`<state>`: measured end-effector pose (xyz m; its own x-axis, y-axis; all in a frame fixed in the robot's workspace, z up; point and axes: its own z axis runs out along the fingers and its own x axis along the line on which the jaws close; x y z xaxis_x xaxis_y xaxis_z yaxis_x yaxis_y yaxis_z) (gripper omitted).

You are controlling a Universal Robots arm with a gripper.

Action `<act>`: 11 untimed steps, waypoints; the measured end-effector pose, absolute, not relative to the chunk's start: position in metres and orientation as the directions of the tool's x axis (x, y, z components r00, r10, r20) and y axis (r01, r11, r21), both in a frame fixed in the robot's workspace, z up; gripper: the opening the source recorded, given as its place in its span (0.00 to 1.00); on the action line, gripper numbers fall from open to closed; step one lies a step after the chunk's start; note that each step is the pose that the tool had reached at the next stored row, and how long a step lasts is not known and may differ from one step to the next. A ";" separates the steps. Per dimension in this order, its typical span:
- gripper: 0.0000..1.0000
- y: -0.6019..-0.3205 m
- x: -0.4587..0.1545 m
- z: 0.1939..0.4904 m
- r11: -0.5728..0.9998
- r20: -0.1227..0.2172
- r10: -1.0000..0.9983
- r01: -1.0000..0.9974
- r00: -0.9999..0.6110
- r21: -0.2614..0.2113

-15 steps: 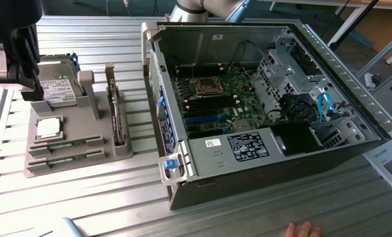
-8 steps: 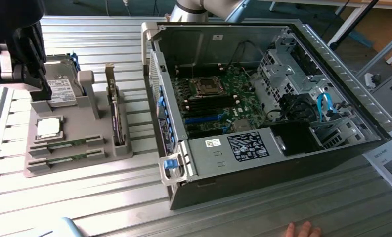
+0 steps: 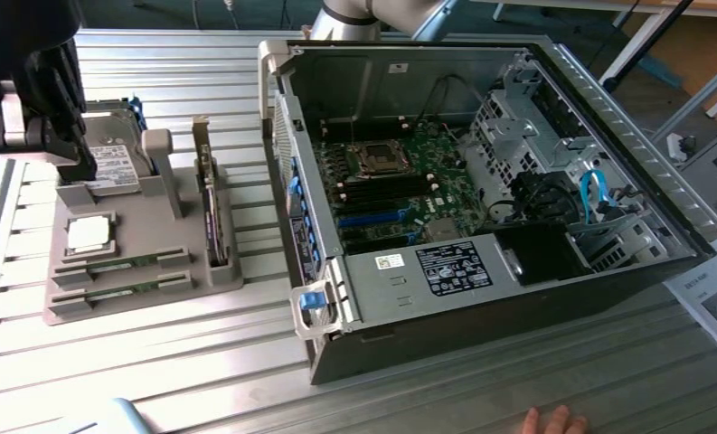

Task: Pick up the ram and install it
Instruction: 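Pick up the ram and move it above insertion slot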

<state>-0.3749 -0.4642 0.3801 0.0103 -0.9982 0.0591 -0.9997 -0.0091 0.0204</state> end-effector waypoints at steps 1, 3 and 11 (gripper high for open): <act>0.11 -0.465 -0.375 0.380 -0.009 0.053 -0.999 -1.000 0.010 0.017; 0.11 -0.466 -0.376 0.380 -0.009 0.047 -0.999 -1.000 0.010 0.011; 0.11 -0.469 -0.377 0.380 -0.009 0.014 -1.000 -1.000 0.009 -0.012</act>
<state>-0.3770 -0.4692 0.3800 0.0092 -0.9999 0.0141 -0.9999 -0.0094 -0.0118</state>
